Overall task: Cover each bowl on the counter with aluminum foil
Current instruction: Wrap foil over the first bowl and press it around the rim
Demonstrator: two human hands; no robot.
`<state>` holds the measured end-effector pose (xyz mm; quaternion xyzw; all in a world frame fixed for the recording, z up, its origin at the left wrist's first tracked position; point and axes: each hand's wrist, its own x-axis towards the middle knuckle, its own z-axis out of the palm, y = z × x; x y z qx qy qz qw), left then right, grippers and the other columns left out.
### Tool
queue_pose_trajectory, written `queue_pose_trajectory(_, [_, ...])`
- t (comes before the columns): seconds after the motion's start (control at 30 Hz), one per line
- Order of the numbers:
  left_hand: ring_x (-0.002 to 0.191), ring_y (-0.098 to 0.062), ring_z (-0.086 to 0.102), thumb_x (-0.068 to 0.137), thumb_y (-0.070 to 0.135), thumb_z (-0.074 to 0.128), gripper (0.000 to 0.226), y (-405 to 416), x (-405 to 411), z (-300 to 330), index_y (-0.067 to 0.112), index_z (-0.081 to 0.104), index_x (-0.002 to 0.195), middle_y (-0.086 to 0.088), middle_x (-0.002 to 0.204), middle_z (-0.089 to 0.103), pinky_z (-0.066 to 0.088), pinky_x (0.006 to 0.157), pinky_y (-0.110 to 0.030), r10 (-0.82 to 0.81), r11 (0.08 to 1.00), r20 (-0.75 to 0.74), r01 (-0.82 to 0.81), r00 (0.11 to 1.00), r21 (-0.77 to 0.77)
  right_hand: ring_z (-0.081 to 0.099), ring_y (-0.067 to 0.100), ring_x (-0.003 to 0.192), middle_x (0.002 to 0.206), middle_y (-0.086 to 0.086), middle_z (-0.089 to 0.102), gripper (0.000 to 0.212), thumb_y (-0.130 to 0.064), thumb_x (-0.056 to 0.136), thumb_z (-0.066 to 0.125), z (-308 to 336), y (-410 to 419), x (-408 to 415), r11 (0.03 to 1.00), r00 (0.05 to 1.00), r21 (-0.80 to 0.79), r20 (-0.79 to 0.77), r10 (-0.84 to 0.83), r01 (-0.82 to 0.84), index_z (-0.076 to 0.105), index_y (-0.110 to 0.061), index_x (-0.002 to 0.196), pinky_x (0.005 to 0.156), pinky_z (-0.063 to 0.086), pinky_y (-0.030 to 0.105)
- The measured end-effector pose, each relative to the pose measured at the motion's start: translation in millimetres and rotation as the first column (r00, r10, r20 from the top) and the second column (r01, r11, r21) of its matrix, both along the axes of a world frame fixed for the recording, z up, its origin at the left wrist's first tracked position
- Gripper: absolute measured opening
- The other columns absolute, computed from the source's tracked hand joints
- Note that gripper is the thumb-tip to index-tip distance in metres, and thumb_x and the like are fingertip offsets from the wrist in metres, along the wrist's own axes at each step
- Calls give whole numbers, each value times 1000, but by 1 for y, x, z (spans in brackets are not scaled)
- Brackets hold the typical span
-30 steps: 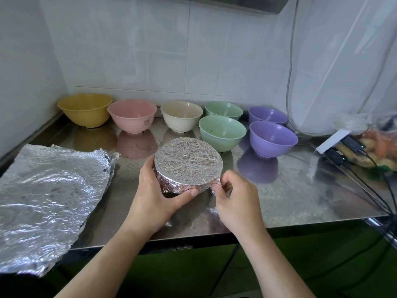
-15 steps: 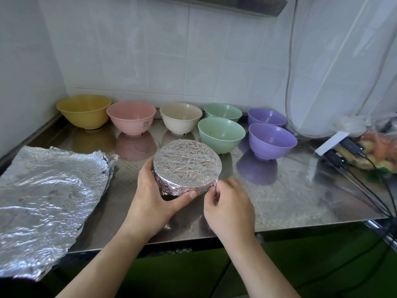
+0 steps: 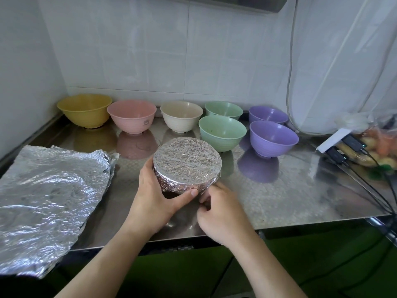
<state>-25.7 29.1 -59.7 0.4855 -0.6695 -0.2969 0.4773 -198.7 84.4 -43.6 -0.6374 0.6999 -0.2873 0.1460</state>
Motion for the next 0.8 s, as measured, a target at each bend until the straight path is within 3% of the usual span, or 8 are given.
queue_pose_trajectory(0.13, [142,0,36,57,60,96,127,2,0,1,27,26,158,11,149,37,32,120,-28,-2,1000,2,2,1000,19,65,31,72,65,10,67,19,-13,70,52,19,-3,-22,961,961,-43,44,-273,275,70,-7,69,61,56,42])
queue_pose_trajectory(0.2, [139,6,34,56,59,96,129,3,0,2,27,24,158,12,149,35,30,118,-23,-6,999,-9,6,1000,31,64,32,82,73,7,69,17,-10,79,54,28,-9,-31,895,894,-142,225,-387,423,70,-8,73,71,55,41])
queue_pose_trajectory(0.3, [139,10,26,51,61,96,141,3,-1,3,23,17,161,10,151,29,25,115,-16,7,1000,13,-7,1000,21,62,21,104,104,-2,71,31,-34,87,49,39,-26,-25,889,790,-199,565,-240,412,69,-17,103,93,47,38])
queue_pose_trajectory(0.4, [143,7,23,50,62,96,145,3,-2,4,21,14,162,8,154,27,23,118,-18,12,1000,24,-12,1000,4,61,14,118,120,-7,71,42,-47,92,50,36,-51,-11,923,680,-164,722,-128,347,68,-20,119,108,45,38])
queue_pose_trajectory(0.47, [145,7,27,52,60,97,140,3,-3,5,26,17,162,11,154,31,26,120,-21,-7,1000,1,7,1000,1,67,23,118,118,1,75,42,-47,91,56,31,-68,-3,921,490,-122,868,-83,371,72,-16,115,112,48,51])
queue_pose_trajectory(0.53, [145,4,33,53,59,98,136,2,-3,4,31,20,160,15,154,37,31,121,-26,-27,1000,-26,27,999,-1,72,39,115,116,16,78,50,-41,85,65,33,-75,7,923,174,-48,985,-21,382,73,-5,119,109,51,60])
queue_pose_trajectory(0.6, [145,2,37,53,59,99,132,2,-4,4,34,23,158,18,152,41,34,120,-29,-37,999,-39,37,999,-1,73,42,111,114,20,78,58,-36,77,70,38,-75,17,915,3,3,1000,-5,403,72,0,122,102,56,53])
queue_pose_trajectory(0.8, [141,5,41,52,63,96,132,3,-5,3,38,21,157,21,152,41,37,110,-21,-26,999,-39,27,999,18,77,32,102,116,20,78,43,-31,99,56,30,-76,18,913,-24,5,1000,6,409,72,-1,124,88,60,41])
